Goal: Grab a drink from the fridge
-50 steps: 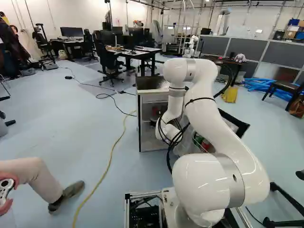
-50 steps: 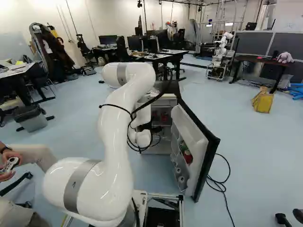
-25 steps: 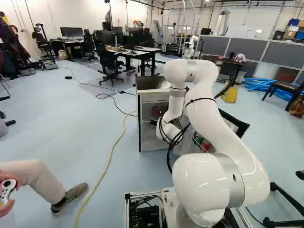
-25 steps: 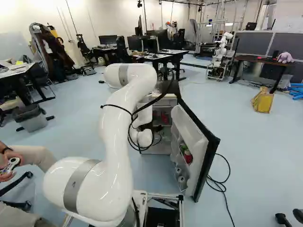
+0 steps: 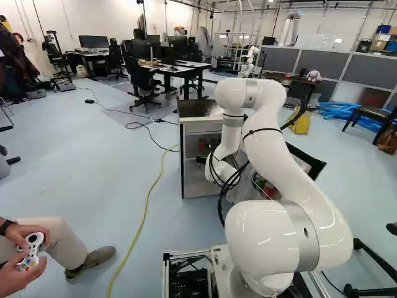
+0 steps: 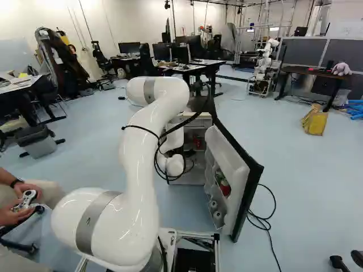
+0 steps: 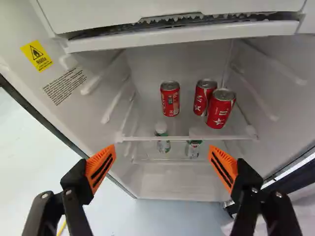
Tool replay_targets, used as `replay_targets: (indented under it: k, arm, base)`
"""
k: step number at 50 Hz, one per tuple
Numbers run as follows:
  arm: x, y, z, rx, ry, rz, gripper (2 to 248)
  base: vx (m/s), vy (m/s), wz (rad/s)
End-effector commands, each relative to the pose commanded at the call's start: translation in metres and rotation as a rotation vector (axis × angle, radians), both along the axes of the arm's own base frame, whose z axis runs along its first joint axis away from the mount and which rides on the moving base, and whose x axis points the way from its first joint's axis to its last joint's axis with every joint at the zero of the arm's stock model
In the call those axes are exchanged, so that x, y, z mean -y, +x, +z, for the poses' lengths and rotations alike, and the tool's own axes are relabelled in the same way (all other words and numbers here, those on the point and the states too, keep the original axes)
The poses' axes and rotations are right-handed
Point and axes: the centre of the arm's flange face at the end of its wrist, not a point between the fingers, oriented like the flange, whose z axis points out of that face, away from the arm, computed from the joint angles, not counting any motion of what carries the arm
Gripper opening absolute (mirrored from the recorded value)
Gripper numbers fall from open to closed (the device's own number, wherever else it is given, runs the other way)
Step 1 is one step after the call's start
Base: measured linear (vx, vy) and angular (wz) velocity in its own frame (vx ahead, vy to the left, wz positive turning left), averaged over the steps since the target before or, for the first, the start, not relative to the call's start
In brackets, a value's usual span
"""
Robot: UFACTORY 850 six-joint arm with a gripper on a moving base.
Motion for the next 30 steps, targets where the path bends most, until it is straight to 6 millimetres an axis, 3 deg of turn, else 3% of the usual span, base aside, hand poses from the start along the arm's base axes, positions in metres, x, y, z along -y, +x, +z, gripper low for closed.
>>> replay_targets:
  k: [30]
  arm:
    - [-0.0059,0.0072,-0.0005,0.031,0.017,0.084,247]
  base:
    - [0.0,0.0,0.0]
